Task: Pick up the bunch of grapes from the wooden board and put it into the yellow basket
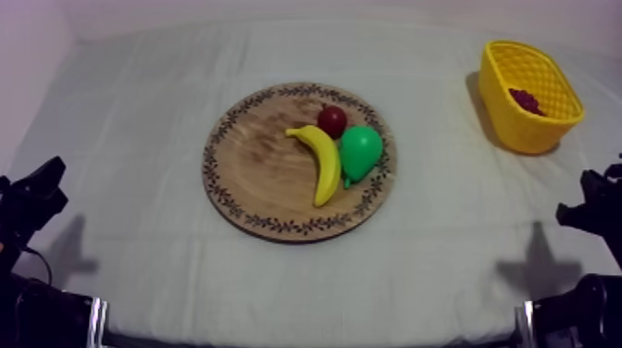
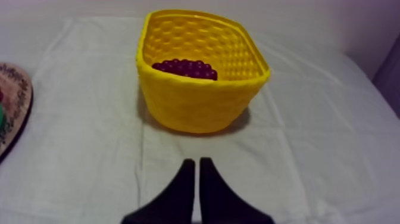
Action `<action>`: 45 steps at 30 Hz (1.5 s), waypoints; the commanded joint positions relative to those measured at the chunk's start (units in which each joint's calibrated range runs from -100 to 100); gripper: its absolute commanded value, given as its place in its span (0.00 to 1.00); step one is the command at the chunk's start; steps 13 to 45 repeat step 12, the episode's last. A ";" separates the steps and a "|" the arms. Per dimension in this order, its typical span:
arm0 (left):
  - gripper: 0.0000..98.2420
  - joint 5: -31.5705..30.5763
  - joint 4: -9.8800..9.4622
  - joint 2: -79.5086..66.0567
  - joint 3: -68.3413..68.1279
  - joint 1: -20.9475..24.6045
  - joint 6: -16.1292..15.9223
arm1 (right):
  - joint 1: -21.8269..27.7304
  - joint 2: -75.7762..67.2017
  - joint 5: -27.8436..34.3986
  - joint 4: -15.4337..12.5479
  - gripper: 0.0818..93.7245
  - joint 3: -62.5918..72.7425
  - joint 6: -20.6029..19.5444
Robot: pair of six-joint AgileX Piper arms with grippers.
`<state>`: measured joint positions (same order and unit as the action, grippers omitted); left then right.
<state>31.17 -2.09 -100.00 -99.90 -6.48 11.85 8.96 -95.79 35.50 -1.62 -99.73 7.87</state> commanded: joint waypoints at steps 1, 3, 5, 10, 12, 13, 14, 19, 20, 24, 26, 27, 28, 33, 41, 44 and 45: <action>0.00 -0.05 -0.04 0.00 0.02 0.00 0.00 | 0.00 -0.05 0.16 0.04 0.00 -0.05 1.44; 0.00 -0.05 -0.04 0.00 0.02 0.00 0.00 | 0.00 -0.05 0.19 0.06 0.00 -0.05 2.08; 0.00 -0.05 -0.04 0.00 0.02 0.00 0.00 | 0.00 -0.05 0.21 0.07 0.00 -0.05 2.42; 0.00 -0.05 -0.04 0.00 0.02 0.00 0.00 | 0.00 -0.05 0.22 0.08 0.00 -0.05 2.66; 0.00 -0.05 -0.04 0.00 0.02 0.00 0.00 | 0.00 -0.05 0.22 0.08 0.00 -0.05 2.68; 0.00 -0.05 -0.04 0.00 0.02 0.00 0.00 | 0.00 -0.05 0.22 0.08 0.00 -0.05 2.68; 0.00 -0.05 -0.04 0.00 0.02 0.00 0.00 | 0.00 -0.05 0.22 0.08 0.00 -0.05 2.68; 0.00 -0.05 -0.04 0.00 0.02 0.00 0.00 | 0.00 -0.05 0.22 0.08 0.00 -0.05 2.68; 0.00 -0.05 -0.04 0.00 0.02 0.00 0.00 | 0.00 -0.05 0.22 0.08 0.00 -0.05 2.68; 0.00 -0.05 -0.04 0.00 0.02 0.00 0.00 | 0.00 -0.05 0.22 0.08 0.00 -0.05 2.68; 0.00 -0.05 -0.04 0.00 0.02 0.00 0.00 | 0.00 -0.05 0.22 0.08 0.00 -0.05 2.68; 0.00 -0.05 -0.04 0.00 0.02 0.00 0.00 | 0.00 -0.05 0.22 0.08 0.00 -0.05 2.68; 0.00 -0.05 -0.04 0.00 0.02 0.00 0.00 | 0.00 -0.05 0.22 0.08 0.00 -0.05 2.68; 0.00 -0.05 -0.04 0.00 0.02 0.00 0.00 | 0.00 -0.05 0.22 0.08 0.00 -0.05 2.68; 0.00 -0.05 -0.04 0.00 0.02 0.00 0.00 | 0.00 -0.05 0.22 0.08 0.00 -0.05 2.68; 0.00 -0.05 -0.04 0.00 0.02 0.00 0.00 | 0.00 -0.05 0.22 0.08 0.00 -0.05 2.68; 0.00 -0.05 -0.04 0.00 0.02 0.00 0.00 | 0.00 -0.05 0.22 0.08 0.00 -0.05 2.68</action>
